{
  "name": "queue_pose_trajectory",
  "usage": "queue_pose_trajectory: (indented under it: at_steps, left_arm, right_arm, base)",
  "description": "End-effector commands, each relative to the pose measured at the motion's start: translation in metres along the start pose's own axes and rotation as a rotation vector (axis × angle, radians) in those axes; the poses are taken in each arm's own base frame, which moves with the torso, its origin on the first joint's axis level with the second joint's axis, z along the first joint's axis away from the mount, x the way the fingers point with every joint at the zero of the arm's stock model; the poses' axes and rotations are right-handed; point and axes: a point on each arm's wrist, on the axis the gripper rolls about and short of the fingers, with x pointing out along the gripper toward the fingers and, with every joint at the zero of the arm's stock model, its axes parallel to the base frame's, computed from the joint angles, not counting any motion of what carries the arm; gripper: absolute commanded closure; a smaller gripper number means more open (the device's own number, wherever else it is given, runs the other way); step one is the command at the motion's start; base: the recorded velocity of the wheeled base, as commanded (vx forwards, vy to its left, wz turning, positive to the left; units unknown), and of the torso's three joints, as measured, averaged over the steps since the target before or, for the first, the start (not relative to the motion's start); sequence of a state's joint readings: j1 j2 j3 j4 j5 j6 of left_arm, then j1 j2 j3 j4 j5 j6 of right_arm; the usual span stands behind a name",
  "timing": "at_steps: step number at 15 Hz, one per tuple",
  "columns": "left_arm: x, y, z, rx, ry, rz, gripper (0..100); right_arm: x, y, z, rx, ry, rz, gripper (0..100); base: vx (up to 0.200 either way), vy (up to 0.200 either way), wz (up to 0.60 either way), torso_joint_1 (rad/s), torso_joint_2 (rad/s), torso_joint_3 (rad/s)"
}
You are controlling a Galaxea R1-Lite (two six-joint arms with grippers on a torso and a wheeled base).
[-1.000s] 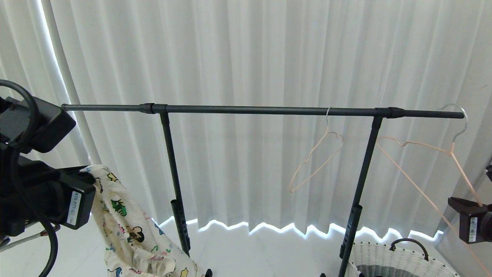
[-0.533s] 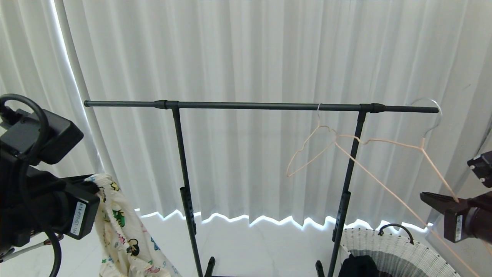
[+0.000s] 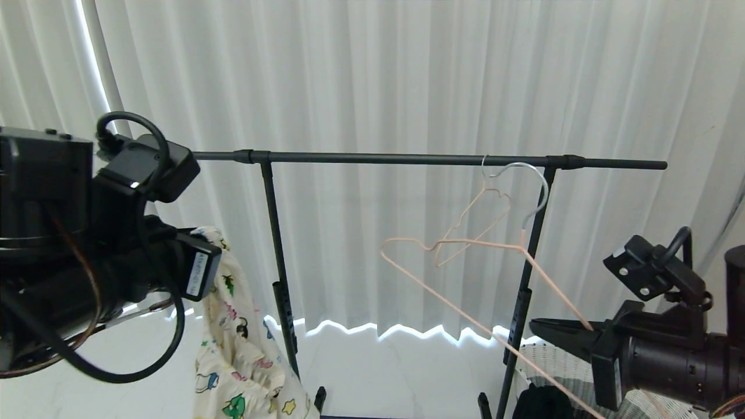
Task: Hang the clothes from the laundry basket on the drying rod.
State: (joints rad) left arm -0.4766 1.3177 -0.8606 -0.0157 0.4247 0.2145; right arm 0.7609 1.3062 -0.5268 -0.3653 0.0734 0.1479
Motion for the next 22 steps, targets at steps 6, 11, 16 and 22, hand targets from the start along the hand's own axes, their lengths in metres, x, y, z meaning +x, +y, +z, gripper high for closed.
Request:
queue_pose_trajectory:
  at_steps: [6,11,16,22]
  left_arm:
    - [0.081,-0.029,0.027,-0.166,0.099,0.077,100]
    - [0.085,-0.032,0.026,-0.183,0.106,0.079,100]
    - [0.077,-0.031,0.030,-0.211,0.083,0.074,100]
    - [0.074,-0.032,0.030,-0.242,0.077,0.069,100]
  right_arm:
    - [0.013,0.052,0.007,0.017,0.033,0.223,100]
    - [0.014,0.061,0.010,0.061,0.038,0.261,100]
    - [0.025,0.067,0.009,0.085,0.029,0.277,100]
    - [0.044,0.072,0.012,0.095,0.012,0.280,100]
  base:
    - [0.000,0.000,0.00,0.000,0.00,0.000]
    - [0.000,0.000,0.00,0.000,0.00,0.000]
    - [0.000,0.000,0.00,0.000,0.00,0.000]
    - [0.000,0.000,0.00,0.000,0.00,0.000]
